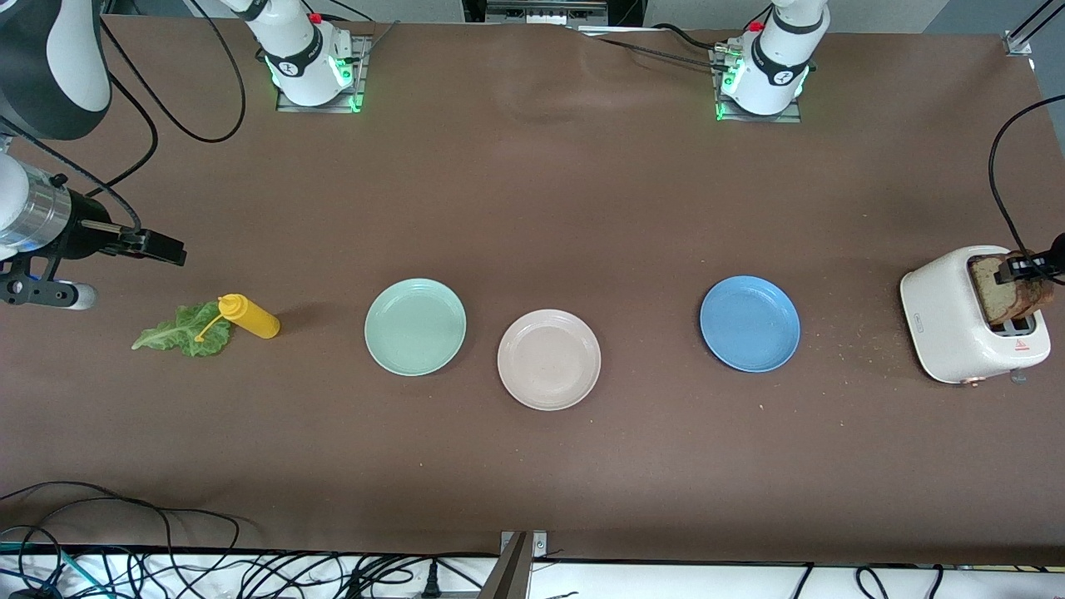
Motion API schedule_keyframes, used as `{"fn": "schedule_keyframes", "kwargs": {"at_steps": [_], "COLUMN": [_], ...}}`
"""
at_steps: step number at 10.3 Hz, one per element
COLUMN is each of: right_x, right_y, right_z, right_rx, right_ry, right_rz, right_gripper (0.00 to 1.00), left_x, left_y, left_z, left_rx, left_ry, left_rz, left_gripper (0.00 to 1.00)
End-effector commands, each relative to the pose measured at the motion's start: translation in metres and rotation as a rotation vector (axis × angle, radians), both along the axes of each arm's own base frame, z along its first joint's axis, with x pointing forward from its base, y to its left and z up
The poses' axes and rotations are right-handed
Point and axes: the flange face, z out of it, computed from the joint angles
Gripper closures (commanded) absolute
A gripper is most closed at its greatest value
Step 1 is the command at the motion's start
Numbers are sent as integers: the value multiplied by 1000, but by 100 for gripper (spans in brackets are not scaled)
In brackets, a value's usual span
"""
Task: Make sandwich on beige plate with both arms
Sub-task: 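Close the left gripper on the bread slice and lift it out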
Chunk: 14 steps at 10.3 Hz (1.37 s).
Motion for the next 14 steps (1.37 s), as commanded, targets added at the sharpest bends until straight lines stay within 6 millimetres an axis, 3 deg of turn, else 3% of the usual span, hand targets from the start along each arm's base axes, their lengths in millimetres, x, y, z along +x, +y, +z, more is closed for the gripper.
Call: {"fn": "schedule_keyframes", "kwargs": {"at_steps": [1, 3, 6, 9, 11, 14], "right_x": [-2, -2, -2, -2, -2, -2], "right_y": [0, -1, 0, 0, -1, -2], "right_z": [3, 3, 4, 4, 3, 3], "right_rx": [18, 18, 18, 18, 18, 17], "right_ry": [3, 3, 1, 1, 3, 3], "right_rz": [0, 0, 0, 0, -1, -3], "right_gripper": [0, 0, 0, 0, 0, 0], "left_x": [-3, 8, 26, 51, 65, 80], "left_y": [-14, -32, -47, -92, -128, -214], "left_z": [10, 27, 83, 141, 149, 129], "left_rx": [26, 30, -17, -131, -234, -409], "left_ry": [-11, -24, -30, 2, 17, 85], "left_rz": [-29, 15, 27, -7, -19, -13], "left_gripper": [100, 100, 100, 100, 100, 100]}}
